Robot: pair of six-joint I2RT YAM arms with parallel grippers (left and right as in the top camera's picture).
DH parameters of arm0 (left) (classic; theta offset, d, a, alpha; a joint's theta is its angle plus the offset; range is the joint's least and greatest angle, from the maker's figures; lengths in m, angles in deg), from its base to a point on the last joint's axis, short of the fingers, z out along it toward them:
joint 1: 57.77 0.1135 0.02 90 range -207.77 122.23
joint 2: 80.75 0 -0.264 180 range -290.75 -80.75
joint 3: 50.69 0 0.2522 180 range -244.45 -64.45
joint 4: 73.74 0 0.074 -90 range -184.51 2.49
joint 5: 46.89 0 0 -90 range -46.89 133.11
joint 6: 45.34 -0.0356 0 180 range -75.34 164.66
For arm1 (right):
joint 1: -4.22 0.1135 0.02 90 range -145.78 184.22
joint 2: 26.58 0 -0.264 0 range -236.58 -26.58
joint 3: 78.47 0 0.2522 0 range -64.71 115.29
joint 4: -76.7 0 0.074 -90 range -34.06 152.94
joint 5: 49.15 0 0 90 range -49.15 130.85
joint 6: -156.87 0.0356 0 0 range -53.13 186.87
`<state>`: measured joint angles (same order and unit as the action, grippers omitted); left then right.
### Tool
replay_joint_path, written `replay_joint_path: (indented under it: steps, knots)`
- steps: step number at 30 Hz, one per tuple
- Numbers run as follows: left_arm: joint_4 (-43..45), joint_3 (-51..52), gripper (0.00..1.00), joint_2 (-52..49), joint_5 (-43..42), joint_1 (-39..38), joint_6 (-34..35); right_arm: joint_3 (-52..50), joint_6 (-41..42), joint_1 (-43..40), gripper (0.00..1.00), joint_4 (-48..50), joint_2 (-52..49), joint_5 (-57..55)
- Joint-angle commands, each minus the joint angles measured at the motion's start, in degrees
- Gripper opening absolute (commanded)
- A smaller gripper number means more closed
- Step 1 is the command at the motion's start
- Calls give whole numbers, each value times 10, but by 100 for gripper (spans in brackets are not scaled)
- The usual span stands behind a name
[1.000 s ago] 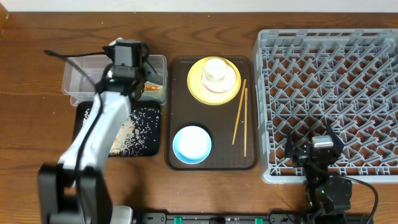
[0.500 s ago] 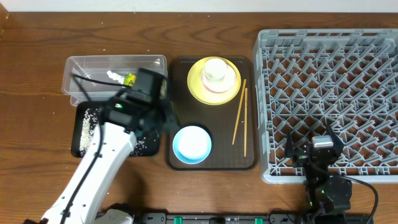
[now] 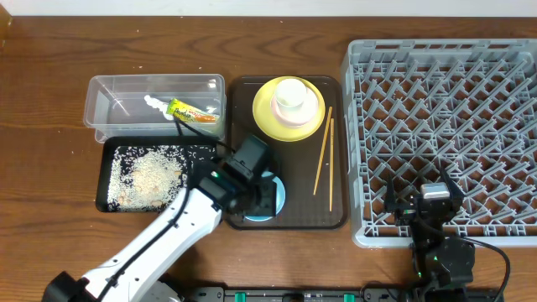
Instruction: Sort waste into correct bins and load items into the dishwasher rack
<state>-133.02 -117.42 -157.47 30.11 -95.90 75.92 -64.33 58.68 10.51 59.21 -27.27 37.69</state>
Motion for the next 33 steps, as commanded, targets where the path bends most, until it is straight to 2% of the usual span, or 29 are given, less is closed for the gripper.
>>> replay_joint_path:
  steps: [1, 8, 16, 27, 33]
  knots:
    - [13, 7, 55, -4, 2, -20, 3, -1, -3, 0, 99, -2, 4, 2]
    - [55, 7, 55, -4, 36, -41, 3, -1, -3, 0, 99, -2, 4, 2]
    - [95, 7, 55, -4, 37, -41, 2, -1, -3, 0, 99, -2, 4, 2]
    - [109, 7, 55, -4, 95, -41, 2, -1, -3, 0, 99, -2, 4, 2]
    - [118, 7, 46, -4, 94, -41, 0, -1, -3, 0, 99, -2, 4, 2]
